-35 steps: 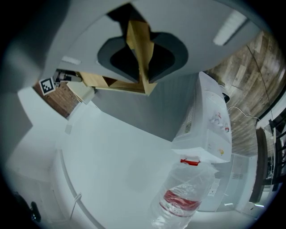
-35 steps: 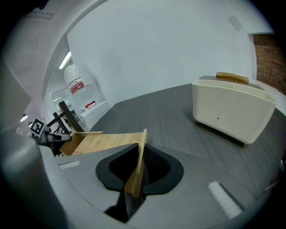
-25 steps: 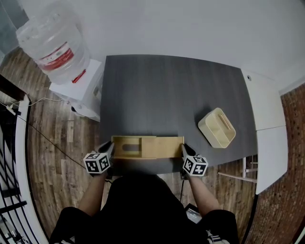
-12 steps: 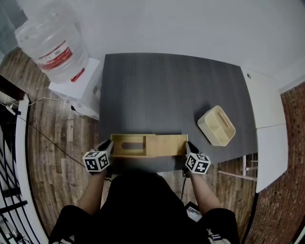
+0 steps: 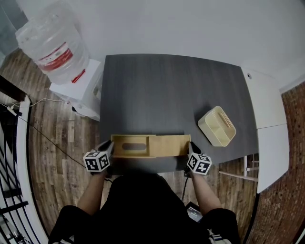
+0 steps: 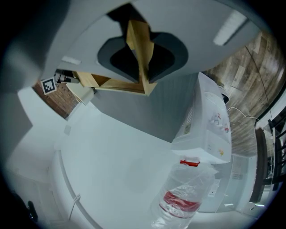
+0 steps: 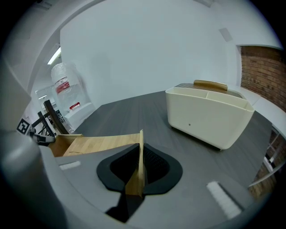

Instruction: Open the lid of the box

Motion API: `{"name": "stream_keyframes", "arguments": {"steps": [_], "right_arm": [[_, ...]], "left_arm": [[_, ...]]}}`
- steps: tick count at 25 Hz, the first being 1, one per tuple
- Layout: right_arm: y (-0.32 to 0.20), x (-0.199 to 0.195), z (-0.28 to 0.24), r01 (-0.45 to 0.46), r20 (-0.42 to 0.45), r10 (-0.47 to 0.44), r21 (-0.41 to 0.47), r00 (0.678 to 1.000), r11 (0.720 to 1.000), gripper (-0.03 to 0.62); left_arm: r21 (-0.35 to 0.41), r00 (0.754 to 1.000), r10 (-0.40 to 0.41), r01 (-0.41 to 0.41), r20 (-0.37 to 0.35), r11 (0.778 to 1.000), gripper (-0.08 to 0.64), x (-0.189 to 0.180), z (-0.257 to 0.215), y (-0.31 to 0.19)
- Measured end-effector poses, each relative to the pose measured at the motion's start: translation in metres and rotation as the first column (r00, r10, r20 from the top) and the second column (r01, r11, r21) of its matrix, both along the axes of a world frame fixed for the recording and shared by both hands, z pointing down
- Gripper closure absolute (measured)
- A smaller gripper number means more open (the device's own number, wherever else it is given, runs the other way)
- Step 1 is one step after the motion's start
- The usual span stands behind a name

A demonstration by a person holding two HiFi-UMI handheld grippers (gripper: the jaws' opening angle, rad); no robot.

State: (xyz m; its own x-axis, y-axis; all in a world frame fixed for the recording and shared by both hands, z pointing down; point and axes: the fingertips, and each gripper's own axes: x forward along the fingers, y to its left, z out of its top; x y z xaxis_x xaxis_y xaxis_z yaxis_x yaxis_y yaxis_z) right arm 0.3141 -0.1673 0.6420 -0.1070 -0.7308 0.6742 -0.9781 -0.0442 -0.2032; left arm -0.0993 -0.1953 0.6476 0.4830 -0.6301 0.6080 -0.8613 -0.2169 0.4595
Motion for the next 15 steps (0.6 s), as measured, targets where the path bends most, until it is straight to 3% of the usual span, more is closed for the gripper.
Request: {"name": "stream_keyframes", "arguments": {"steps": [15], "right_arm": [[-0.0025,0.0023,0.0027,0.003,-0.045,-0.004,-0.005,0.999,1.000,0.561]], "left_arm": [[0.000,1.000,-0.011,0.011,0.008,1.000,0.494,-0.0012,0.0005,-0.0003]]}}
